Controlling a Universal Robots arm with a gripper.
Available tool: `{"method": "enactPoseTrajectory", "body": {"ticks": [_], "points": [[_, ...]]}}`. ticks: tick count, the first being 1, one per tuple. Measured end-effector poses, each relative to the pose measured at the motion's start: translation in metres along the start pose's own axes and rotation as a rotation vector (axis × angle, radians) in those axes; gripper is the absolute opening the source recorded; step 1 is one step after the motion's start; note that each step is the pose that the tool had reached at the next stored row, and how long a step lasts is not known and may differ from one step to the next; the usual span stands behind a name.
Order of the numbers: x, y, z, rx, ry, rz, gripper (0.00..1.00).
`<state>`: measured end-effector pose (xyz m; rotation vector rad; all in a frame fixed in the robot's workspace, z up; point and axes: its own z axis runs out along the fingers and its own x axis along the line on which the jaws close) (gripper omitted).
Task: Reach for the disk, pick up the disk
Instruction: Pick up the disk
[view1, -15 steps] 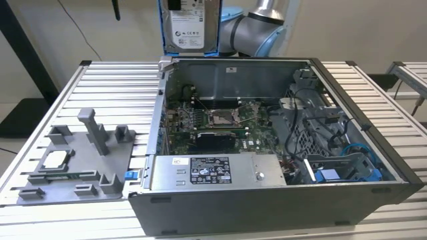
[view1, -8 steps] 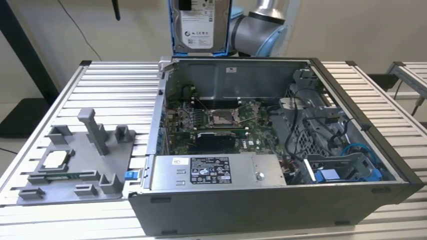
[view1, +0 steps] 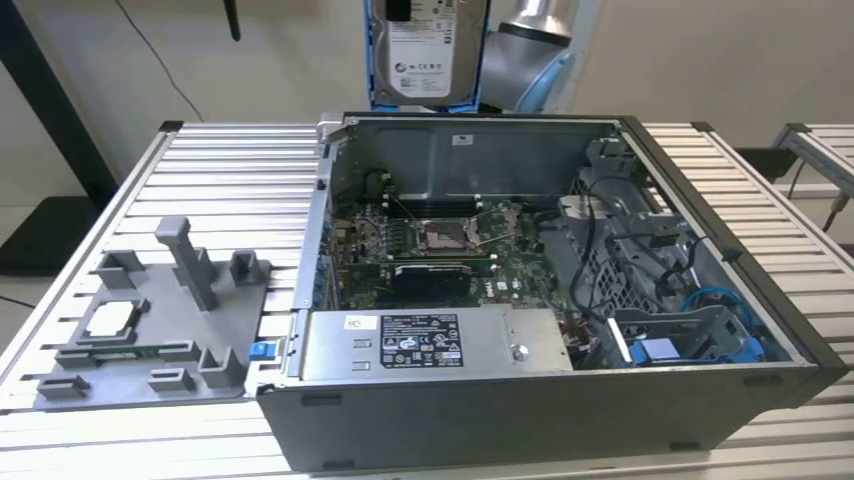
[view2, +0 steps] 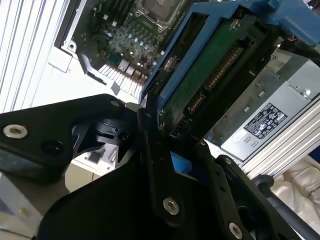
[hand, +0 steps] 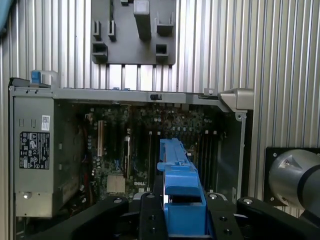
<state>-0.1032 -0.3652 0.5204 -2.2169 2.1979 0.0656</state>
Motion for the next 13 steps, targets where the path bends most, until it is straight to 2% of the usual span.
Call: {"method": "enactPoseTrajectory", "body": {"ticks": [13], "points": [[0.0003,-0.0359,-0.0006,0.0,0.0,0.0,0.0]]}}
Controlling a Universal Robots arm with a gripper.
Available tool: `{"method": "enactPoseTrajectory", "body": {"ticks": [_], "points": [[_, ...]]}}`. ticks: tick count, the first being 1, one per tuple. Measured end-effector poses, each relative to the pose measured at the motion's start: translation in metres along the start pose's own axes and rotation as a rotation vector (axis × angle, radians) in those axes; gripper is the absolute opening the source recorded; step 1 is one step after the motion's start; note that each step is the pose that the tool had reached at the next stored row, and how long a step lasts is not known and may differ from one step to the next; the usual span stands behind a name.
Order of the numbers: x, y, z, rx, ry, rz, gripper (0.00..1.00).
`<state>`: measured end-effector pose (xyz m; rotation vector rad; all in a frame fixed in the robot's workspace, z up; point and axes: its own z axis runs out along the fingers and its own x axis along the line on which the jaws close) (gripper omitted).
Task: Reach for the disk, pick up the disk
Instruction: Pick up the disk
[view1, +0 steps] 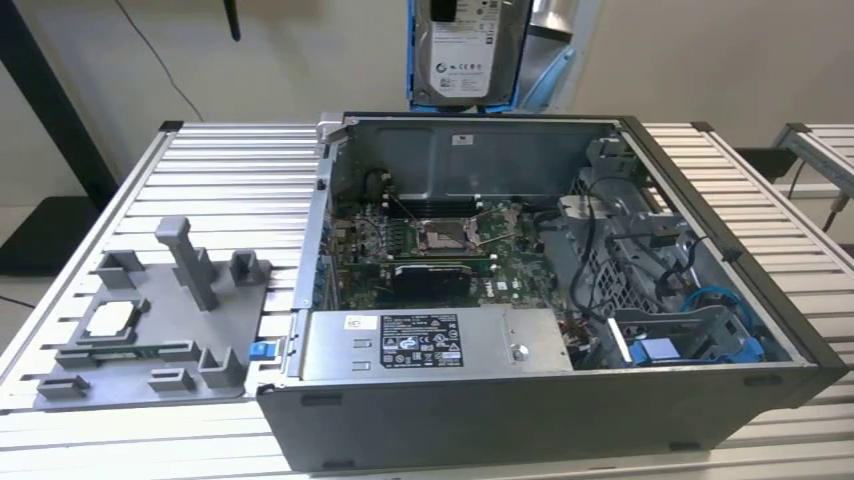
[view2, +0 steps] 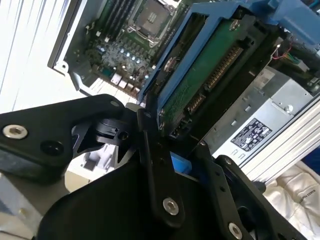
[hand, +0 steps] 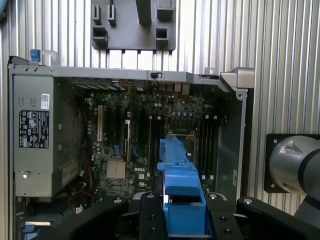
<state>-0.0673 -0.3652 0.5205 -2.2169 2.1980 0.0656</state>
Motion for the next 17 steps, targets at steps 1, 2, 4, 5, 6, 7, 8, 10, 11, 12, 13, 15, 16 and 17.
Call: {"method": "enactPoseTrajectory", "body": {"ticks": [1,2,4,5,6,7,8,10,11,12,13,15,16,17], "points": [[0.0,-0.0025,0.0,0.0,0.0,0.0,0.0],[0.0001,-0.005,-0.0001,0.0,0.0,0.0,0.0],[0.0001,-0.0101,-0.0002,-0.0001,0.0001,0.0,0.0],[0.0001,-0.0125,-0.0003,-0.0001,0.0001,0.0,0.0],[0.0001,-0.015,-0.0002,0.0,0.0,0.0,0.0],[0.0002,-0.0175,-0.0003,0.0,0.0001,0.0,0.0],[0.0002,-0.02,-0.0004,0.0,0.0001,0.0,0.0],[0.0002,-0.0248,-0.0004,0.0,0.0,0.0,0.0],[0.0002,-0.0271,-0.0005,0.0,0.0,0.0,0.0],[0.0003,-0.0299,-0.0005,0.0,0.0001,0.0,0.0],[0.0003,-0.0326,-0.0005,0.0,0.0,0.0,0.0],[0.0004,-0.0391,-0.0006,0.0,0.0,0.0,0.0],[0.0004,-0.0425,-0.0007,0.0,0.0,0.0,0.0],[0.0004,-0.0457,-0.0008,0.0,0.0001,0.0,0.0]]}}
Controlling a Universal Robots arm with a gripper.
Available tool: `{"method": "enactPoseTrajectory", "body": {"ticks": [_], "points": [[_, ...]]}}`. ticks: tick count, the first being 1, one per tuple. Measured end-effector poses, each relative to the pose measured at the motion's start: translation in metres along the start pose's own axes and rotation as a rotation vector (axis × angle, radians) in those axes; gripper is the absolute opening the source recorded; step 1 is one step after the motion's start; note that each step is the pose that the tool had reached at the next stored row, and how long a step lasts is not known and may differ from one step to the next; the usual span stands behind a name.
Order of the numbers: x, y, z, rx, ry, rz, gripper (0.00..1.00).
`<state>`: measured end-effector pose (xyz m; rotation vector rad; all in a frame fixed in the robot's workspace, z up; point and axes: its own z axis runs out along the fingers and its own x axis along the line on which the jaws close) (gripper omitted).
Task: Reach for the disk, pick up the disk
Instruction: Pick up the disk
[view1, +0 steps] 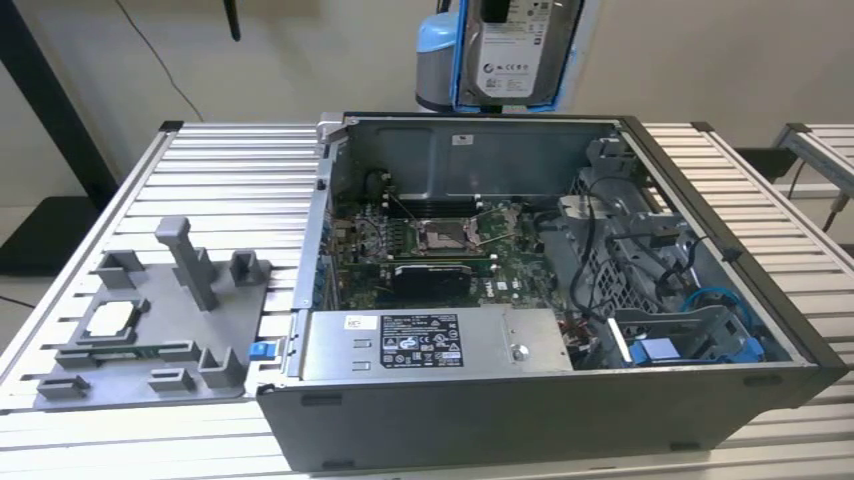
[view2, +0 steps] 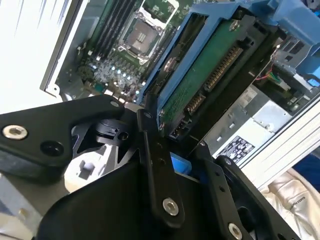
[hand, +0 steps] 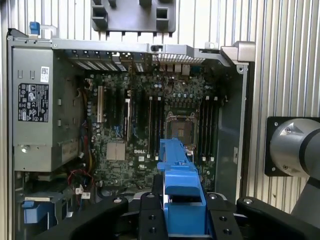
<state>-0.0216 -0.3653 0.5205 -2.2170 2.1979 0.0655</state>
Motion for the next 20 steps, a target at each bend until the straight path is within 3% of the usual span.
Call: {"method": "enactPoseTrajectory", "body": {"ticks": [20], "points": [[0.0006,-0.067,-0.0011,0.0,-0.0001,0.0,0.0]]}}
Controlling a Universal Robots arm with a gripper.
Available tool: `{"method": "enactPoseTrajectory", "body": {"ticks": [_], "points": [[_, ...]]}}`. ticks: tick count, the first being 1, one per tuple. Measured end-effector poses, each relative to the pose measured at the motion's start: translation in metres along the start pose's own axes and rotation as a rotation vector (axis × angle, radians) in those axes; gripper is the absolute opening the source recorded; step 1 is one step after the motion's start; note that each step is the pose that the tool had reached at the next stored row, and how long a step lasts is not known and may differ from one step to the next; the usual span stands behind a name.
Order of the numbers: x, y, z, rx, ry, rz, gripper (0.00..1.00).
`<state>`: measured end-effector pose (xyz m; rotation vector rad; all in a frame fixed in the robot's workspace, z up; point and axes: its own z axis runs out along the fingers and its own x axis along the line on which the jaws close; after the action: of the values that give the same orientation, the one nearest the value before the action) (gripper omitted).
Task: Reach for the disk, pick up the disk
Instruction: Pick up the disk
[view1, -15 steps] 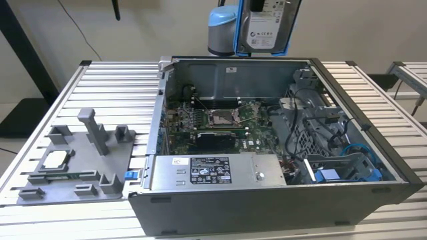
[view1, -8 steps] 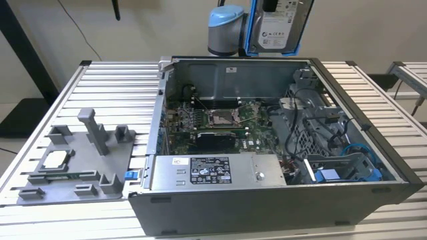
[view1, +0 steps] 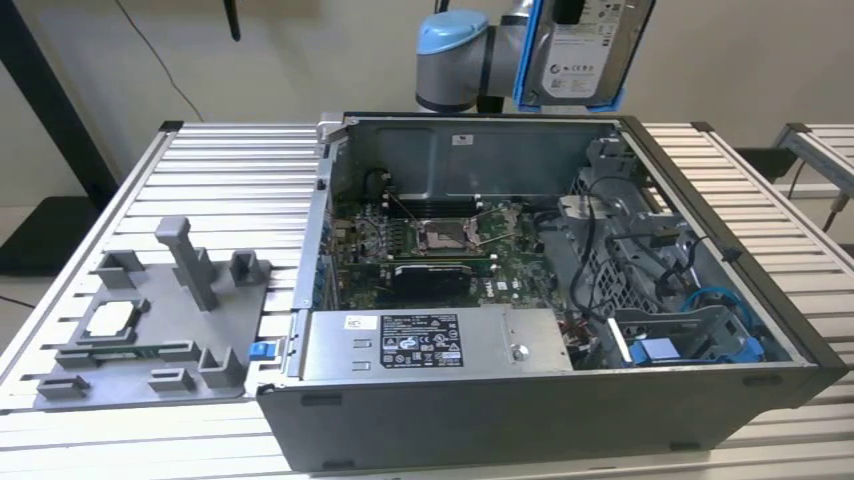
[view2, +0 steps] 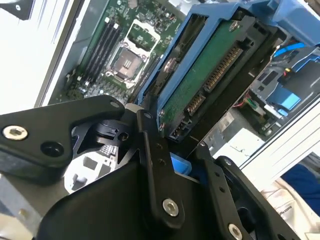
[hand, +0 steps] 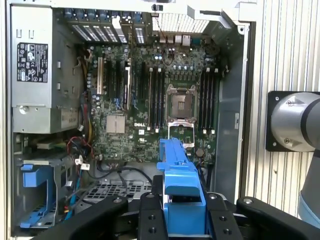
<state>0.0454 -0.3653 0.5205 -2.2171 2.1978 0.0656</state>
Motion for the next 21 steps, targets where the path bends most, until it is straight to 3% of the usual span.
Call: {"method": "enactPoseTrajectory", "body": {"ticks": [21], "points": [[0.0005,-0.0615,-0.001,0.0,0.0,0.0,0.0]]}}
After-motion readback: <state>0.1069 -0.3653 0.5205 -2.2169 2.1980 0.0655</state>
